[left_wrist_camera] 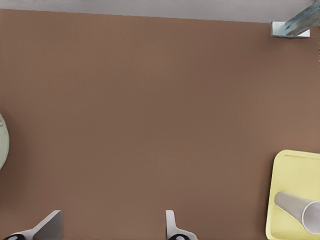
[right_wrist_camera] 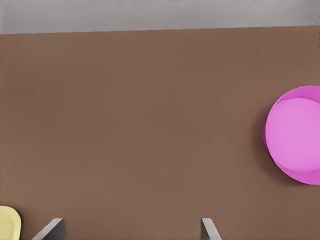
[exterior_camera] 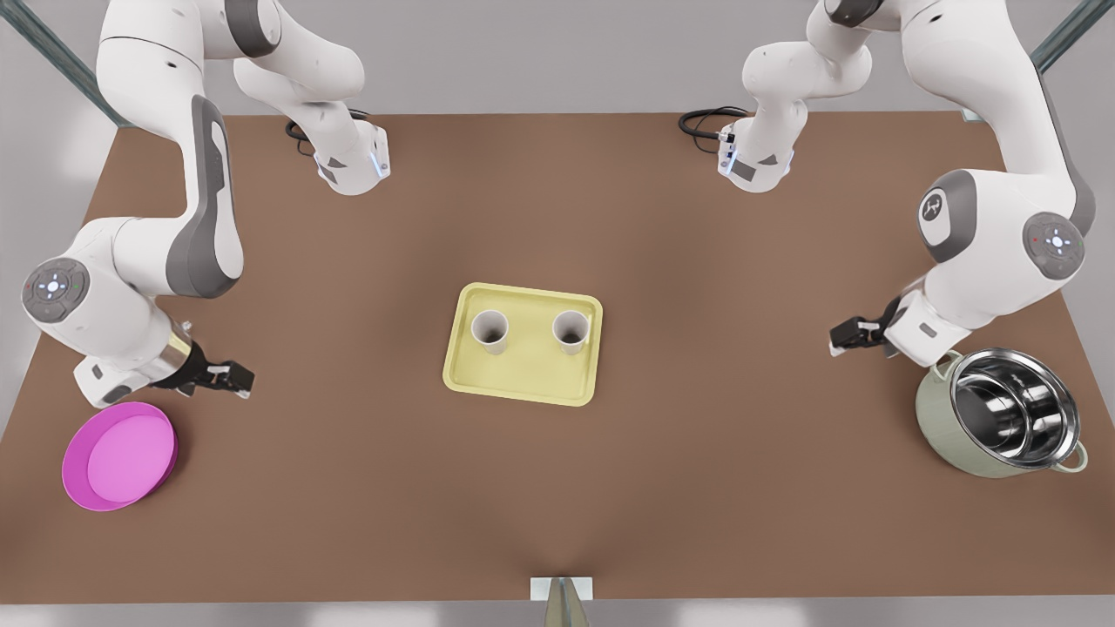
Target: Use the left arm to pick up the white IKEA cup from the tray and place it on the middle-left position; use the right arm to pick up the white IKEA cup from the tray and place it on the middle-right position
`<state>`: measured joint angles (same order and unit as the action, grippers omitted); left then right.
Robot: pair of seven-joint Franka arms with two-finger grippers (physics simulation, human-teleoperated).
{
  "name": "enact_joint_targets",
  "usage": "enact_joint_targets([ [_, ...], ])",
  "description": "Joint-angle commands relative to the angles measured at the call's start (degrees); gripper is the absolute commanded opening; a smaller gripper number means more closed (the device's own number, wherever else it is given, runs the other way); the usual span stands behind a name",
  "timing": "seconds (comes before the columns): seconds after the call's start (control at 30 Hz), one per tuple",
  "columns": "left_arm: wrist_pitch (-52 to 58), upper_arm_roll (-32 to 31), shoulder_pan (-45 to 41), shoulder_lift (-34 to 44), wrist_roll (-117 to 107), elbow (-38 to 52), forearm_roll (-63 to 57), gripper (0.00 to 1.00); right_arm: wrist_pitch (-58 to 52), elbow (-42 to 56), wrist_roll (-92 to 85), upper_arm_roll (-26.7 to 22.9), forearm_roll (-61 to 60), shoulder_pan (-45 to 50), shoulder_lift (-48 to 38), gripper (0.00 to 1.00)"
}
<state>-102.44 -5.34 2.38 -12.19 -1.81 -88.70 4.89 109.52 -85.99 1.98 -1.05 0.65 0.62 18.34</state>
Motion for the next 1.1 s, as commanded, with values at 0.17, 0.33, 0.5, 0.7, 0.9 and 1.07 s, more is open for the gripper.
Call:
enact_joint_targets([
  [0.17, -4.35, -0.46, -16.77, -3.72, -12.75, 0.36, -7.17, 1.00, 2.81, 0.12, 1.53, 2.36, 2.33, 12.64, 0.74, 1.00],
  [0.33, -6.64, -0.37, -31.56, -8.90, -31.86, 0.63, -7.17, 1.00, 5.09, -0.67, 0.65, 5.62, 3.04, 18.54, 4.08, 1.00],
  [0.5, -19.20, -0.46, -36.74, -18.05, -41.52, 0.19, -7.53, 1.00, 19.06, -14.47, 5.57, 9.22, 2.86, 19.16, 1.79, 1.00],
  [0.7, -27.55, -0.37, -38.15, -23.76, -44.69, -1.39, -10.77, 1.00, 26.36, -20.80, 11.46, 13.88, 2.78, 19.16, 1.70, 1.00],
  [0.9, -28.78, -0.37, -38.50, -24.55, -45.04, -2.80, -11.31, 1.00, 26.71, -22.47, 11.64, 15.02, 0.49, 19.16, 3.55, 1.00],
  [1.07, -28.70, -0.46, -38.50, -19.72, -45.04, -7.98, -12.80, 1.00, 26.71, -24.58, 11.29, 15.20, 0.49, 19.16, 4.87, 1.00],
])
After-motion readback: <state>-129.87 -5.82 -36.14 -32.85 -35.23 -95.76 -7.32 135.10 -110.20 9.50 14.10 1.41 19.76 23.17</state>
